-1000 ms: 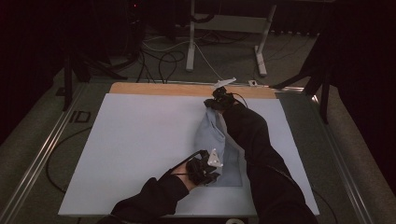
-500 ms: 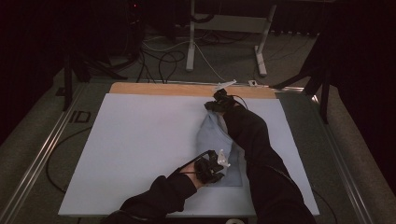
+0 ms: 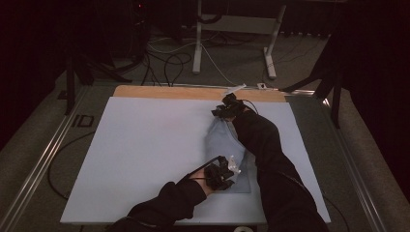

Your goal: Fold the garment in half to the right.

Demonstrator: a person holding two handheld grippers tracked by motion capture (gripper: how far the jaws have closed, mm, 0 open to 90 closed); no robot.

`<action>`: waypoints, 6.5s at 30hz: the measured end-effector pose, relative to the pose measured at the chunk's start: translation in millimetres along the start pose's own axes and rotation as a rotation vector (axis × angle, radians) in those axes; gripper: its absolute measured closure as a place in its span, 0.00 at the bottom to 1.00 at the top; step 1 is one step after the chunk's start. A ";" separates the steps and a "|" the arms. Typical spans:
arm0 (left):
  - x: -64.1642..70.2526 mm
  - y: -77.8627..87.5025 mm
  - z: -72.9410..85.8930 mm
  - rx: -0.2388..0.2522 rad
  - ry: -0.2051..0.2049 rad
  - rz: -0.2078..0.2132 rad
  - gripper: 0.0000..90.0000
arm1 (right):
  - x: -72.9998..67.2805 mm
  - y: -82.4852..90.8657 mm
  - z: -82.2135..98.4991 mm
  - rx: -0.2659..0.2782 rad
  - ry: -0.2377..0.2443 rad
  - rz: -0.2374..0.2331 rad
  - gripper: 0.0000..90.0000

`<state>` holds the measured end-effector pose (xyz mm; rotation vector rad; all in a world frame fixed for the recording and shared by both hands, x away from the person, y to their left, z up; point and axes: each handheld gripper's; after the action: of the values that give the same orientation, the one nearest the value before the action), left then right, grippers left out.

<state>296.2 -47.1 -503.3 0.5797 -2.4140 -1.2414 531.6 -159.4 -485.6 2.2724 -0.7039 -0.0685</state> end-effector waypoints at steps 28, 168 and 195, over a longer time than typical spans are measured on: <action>9.9 14.7 -4.6 0.026 -0.065 0.150 0.50 | 6.5 33.1 9.4 0.075 -0.033 -0.019 0.11; -110.7 155.6 217.5 0.511 0.270 -0.047 0.00 | -81.2 95.2 31.2 0.078 -0.011 -0.104 0.15; -107.9 153.0 216.2 0.504 0.262 -0.046 0.00 | -171.9 150.9 141.8 -0.027 -0.117 -0.021 0.53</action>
<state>252.3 235.4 -509.2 0.8794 -2.4885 -0.5163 279.8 -250.1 -513.3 2.2644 -0.7352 -0.2216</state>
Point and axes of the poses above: each handheld gripper's, and its own axes: y roughly backward along the jaws, z roughly out of its underside, x roughly to its right, and after that the axes turned 14 degrees about y, right-handed
